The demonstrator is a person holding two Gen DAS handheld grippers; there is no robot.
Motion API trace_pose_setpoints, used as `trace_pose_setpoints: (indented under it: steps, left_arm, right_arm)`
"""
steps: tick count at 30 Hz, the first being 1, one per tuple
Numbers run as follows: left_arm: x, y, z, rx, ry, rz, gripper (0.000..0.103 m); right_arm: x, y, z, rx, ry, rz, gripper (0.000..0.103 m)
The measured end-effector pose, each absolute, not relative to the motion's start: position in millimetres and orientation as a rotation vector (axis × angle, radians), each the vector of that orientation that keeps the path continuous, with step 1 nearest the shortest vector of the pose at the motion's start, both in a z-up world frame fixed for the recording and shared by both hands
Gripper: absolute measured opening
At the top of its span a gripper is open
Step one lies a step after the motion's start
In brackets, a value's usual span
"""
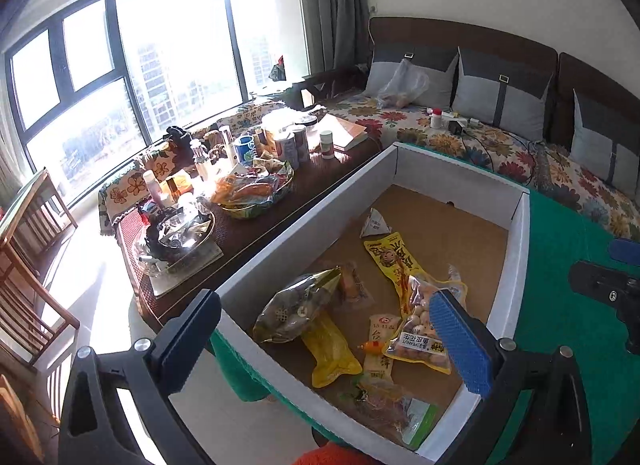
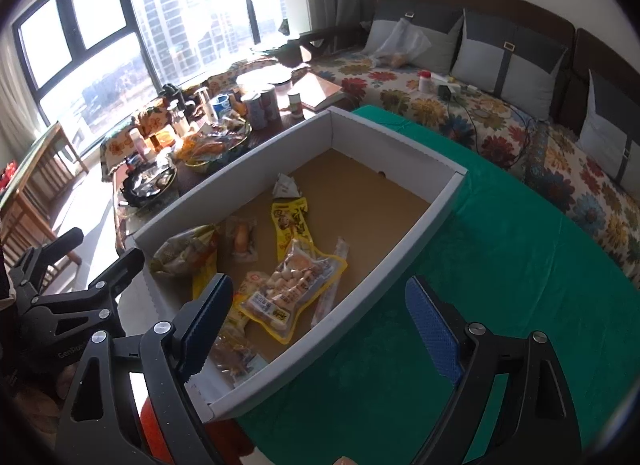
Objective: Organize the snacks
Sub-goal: 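Carry both packets into the white box and open both grippers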
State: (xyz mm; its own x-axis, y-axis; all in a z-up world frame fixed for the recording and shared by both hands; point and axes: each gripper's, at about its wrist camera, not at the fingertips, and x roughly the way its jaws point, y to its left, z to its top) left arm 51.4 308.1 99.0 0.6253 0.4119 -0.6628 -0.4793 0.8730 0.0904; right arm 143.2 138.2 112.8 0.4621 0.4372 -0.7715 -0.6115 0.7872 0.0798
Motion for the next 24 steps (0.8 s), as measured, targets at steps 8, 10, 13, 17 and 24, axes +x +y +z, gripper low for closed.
trace_pose_setpoints:
  steps: [8,10,13,17,24]
  left_arm:
    - [44,315,103,-0.048,0.724,0.561,0.103]
    - [44,314,104,-0.047,0.723,0.545,0.103]
    - [43,312,105,-0.052,0.720,0.525,0.103]
    - [44,314,106,-0.079,0.727,0.510,0.103]
    - [43,313,101,-0.105,0.738,0.500,0.103]
  right_arm:
    - [140,150,108,-0.248,0.876,0.636,0.090]
    - [139,152,106,-0.258,0.874,0.633,0.090]
    - [138,154,103,-0.267,0.879,0.630,0.090]
    - [138,157,100,-0.278,0.881,0.629,0.090]
    - [138,160,99,-0.280,0.880,0.630,0.090]
